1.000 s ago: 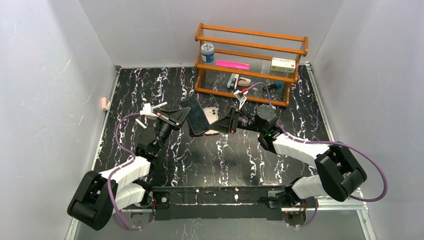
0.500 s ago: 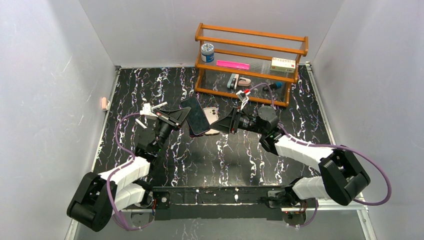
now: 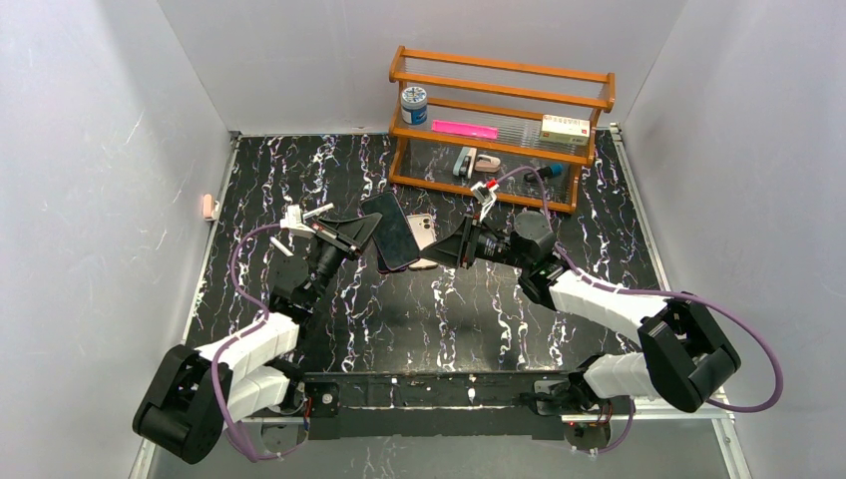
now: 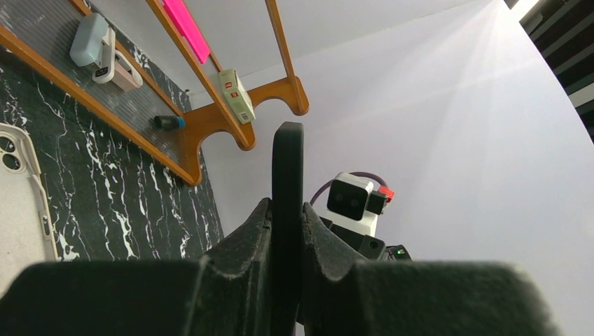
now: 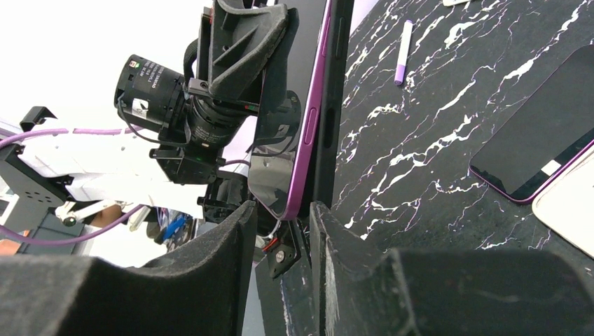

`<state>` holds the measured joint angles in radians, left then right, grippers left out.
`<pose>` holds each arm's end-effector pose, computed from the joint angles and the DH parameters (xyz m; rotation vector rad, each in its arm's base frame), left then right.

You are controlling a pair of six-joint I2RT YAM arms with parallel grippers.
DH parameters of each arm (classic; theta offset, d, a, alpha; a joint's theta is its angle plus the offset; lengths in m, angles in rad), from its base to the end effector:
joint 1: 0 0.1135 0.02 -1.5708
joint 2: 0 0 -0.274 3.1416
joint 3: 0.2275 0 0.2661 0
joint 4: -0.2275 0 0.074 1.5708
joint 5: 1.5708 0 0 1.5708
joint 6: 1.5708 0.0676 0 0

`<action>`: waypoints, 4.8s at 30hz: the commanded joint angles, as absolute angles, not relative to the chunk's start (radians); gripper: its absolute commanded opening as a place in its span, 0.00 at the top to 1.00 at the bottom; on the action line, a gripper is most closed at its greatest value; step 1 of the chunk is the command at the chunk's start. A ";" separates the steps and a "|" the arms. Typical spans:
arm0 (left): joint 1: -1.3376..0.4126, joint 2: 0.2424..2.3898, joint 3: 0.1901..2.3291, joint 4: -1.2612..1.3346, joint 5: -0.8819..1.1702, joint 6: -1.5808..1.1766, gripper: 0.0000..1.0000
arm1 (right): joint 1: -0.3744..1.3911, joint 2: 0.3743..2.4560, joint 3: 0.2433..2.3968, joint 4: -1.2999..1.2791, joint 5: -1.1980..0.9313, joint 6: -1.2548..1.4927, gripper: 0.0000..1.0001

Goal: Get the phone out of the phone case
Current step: Remove the phone case from the phone.

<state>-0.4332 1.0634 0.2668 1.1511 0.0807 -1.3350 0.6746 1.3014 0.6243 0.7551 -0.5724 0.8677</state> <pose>0.2188 -0.1072 0.2587 -0.5291 1.2764 -1.5676 0.2248 0.2267 0.2722 -0.3679 1.7135 1.6109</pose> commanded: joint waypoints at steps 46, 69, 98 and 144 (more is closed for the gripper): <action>-0.430 1.037 0.354 1.250 0.177 -1.369 1.00 | 0.627 1.266 0.646 0.862 -0.646 0.849 0.62; -0.430 1.041 0.348 1.249 0.175 -1.361 1.00 | 0.629 1.251 0.638 0.852 -0.629 0.844 0.56; -0.437 1.040 0.371 1.259 0.205 -1.399 1.00 | 0.628 1.351 0.664 0.916 -0.698 0.886 0.58; -0.459 1.135 0.376 1.061 0.240 -1.237 0.42 | 0.626 1.386 0.668 0.859 -0.655 0.956 0.99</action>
<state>-0.4683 1.1790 0.3256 1.1835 0.2184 -1.3216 0.6239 1.4384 0.6704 0.8684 -0.7170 0.9936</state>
